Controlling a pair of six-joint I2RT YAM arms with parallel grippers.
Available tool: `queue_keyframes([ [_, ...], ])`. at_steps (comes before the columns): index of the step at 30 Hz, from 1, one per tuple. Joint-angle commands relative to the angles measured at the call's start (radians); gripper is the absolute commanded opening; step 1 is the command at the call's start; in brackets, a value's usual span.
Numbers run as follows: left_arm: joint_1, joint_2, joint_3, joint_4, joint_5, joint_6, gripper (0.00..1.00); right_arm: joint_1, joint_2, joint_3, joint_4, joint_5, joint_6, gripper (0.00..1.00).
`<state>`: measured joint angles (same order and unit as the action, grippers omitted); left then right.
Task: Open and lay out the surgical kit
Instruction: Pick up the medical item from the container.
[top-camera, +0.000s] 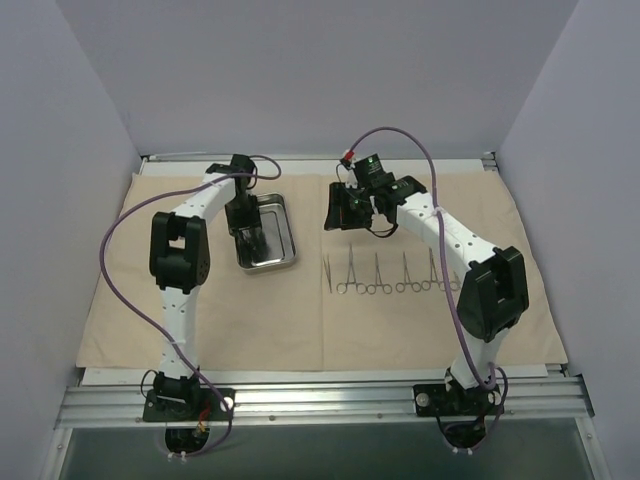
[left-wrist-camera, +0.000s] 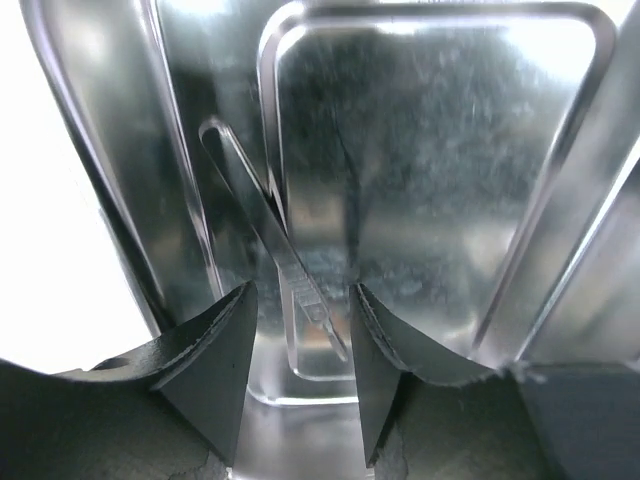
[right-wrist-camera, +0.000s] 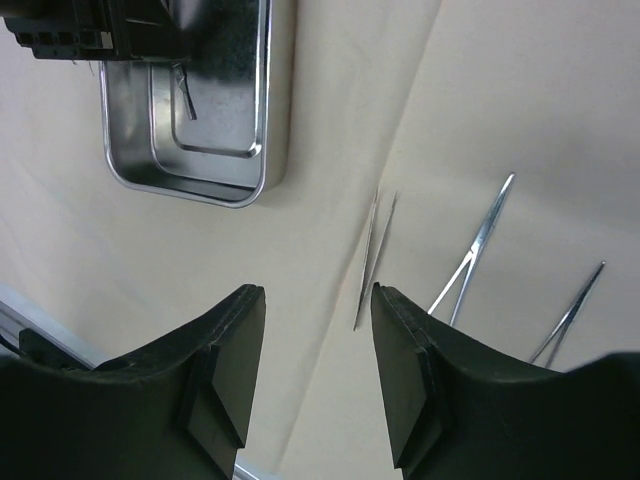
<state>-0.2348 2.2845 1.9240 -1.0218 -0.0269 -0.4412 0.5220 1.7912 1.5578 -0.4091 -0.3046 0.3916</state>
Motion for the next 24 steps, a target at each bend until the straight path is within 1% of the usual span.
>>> queue_keyframes([
  [1, -0.003, 0.016, 0.069, -0.012, -0.056, -0.030, 0.51, -0.030, -0.072, -0.044, 0.021, -0.014, -0.005, 0.47],
  [5, -0.001, 0.058, 0.124, -0.034, -0.061, -0.040, 0.52, -0.053, -0.102, -0.074, 0.029, -0.022, -0.005, 0.46],
  [12, 0.005, 0.104, 0.179, -0.050, -0.077, -0.050, 0.51, -0.083, -0.121, -0.108, 0.038, -0.039, -0.003, 0.46],
  [24, 0.008, 0.109, 0.121, -0.021, -0.077, -0.059, 0.48, -0.111, -0.122, -0.117, 0.038, -0.064, -0.014, 0.46],
])
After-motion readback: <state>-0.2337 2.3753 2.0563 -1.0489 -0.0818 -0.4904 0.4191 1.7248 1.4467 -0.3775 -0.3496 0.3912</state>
